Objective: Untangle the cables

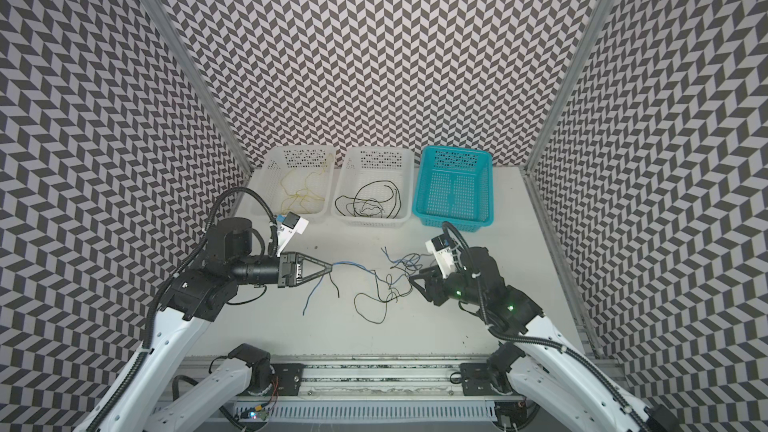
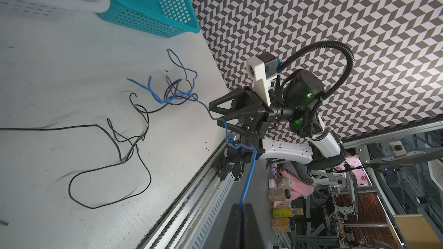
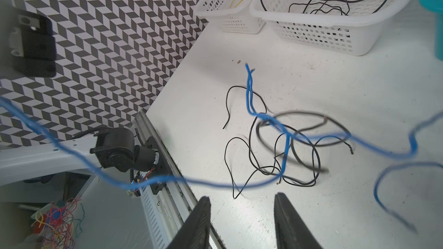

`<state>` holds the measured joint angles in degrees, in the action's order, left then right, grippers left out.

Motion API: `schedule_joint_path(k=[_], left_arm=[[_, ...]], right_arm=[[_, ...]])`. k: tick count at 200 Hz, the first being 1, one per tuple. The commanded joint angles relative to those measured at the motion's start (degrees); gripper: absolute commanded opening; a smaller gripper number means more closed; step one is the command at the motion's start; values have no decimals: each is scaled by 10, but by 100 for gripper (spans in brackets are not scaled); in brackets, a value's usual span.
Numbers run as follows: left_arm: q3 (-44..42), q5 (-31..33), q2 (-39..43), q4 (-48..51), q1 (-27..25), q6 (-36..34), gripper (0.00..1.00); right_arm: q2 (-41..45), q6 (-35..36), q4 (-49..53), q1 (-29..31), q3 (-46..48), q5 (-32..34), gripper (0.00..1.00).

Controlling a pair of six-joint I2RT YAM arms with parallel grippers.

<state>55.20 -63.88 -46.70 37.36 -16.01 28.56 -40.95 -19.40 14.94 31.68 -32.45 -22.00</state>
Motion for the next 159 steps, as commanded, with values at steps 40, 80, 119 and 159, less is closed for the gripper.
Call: schedule_joint_path(k=[40,80,119,159], left_arm=[[22,-15,2,-2,4,-2,0],[22,-14,11,-1,5,0,0],[23,-15,17,-18,5,19,0],[-10,14,45,-141,7,122,0]], right_arm=[[-15,-19,-90,18,30,65,42],[-66,-58,-176,26,40,86,42],[-98,-51,-186,32,47,150,42],[-84,-86,-380,50,141,175,42]])
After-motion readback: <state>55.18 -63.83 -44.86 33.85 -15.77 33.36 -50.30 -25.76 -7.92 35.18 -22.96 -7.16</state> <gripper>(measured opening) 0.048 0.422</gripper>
